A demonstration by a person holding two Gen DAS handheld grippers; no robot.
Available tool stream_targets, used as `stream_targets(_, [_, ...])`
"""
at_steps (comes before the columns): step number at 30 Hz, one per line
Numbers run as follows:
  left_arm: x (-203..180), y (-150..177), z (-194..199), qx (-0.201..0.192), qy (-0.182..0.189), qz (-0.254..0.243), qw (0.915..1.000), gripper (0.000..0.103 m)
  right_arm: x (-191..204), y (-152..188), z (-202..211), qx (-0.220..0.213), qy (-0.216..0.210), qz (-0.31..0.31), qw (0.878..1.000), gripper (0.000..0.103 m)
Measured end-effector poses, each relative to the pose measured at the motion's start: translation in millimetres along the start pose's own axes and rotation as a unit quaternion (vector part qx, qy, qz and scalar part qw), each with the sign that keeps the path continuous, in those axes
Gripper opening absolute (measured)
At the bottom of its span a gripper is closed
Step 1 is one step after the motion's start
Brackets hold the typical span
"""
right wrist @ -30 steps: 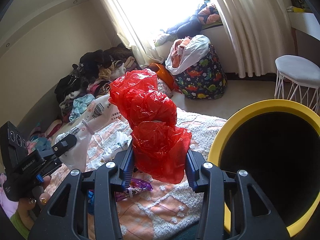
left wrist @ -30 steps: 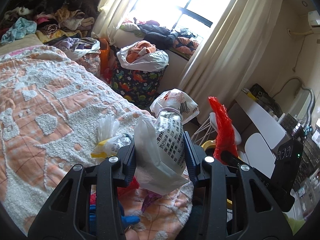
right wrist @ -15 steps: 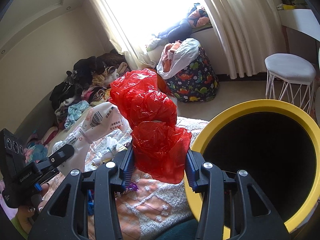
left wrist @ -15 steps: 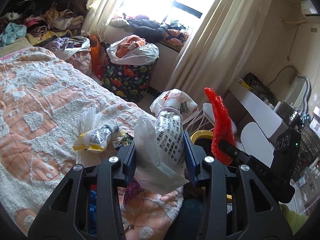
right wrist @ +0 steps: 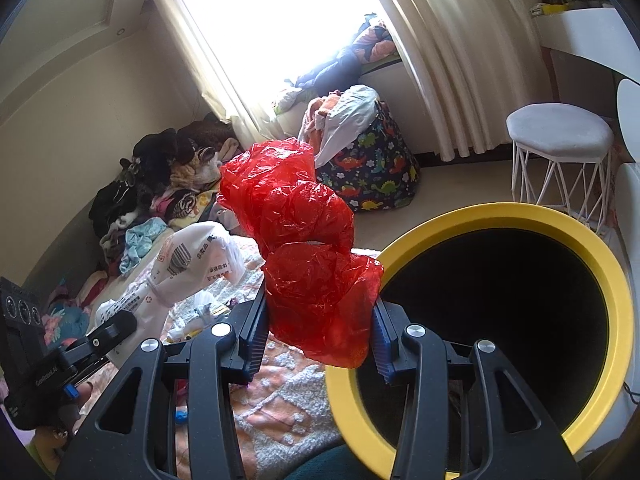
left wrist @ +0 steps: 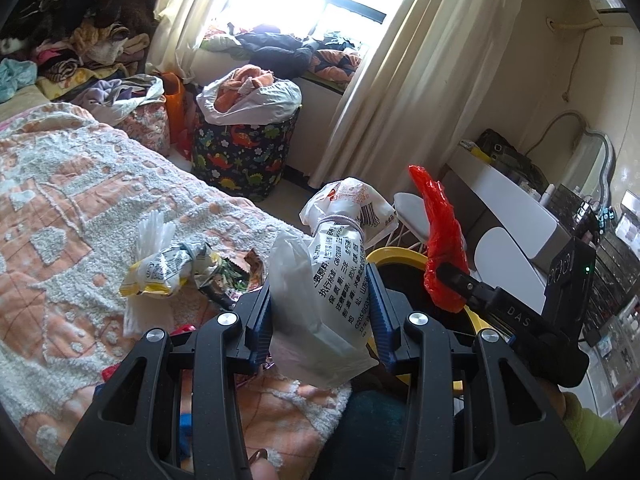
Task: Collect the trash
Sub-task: 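Carry both held bags over the yellow bin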
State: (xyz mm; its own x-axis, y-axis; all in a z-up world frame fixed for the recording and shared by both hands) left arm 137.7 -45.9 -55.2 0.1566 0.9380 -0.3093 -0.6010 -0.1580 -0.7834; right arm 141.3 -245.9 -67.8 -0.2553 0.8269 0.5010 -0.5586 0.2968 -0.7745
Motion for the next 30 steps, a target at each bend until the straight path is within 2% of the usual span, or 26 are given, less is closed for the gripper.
stream_targets(30, [-49.0, 17.3, -16.1, 0.026, 0.024, -0.055, 0.9979, 0.034, -51.0, -11.4, 23.7, -0.037, 0.052, -0.040, 0.997, 0.041])
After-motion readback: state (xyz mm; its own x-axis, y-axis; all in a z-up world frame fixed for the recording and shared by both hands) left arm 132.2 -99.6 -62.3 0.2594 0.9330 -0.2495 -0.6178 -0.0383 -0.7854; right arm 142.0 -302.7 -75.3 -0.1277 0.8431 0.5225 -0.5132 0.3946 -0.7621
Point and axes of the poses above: each gripper's, at about its wrist camera, not at the fingertips, and z roughly against the way its jaws point, x to its left, y to its underside, the point moved 4 cm from there along -z, roughly the way its jaws point, and after that the axes turned 9 degrees about -y, right-handed, at the moved point
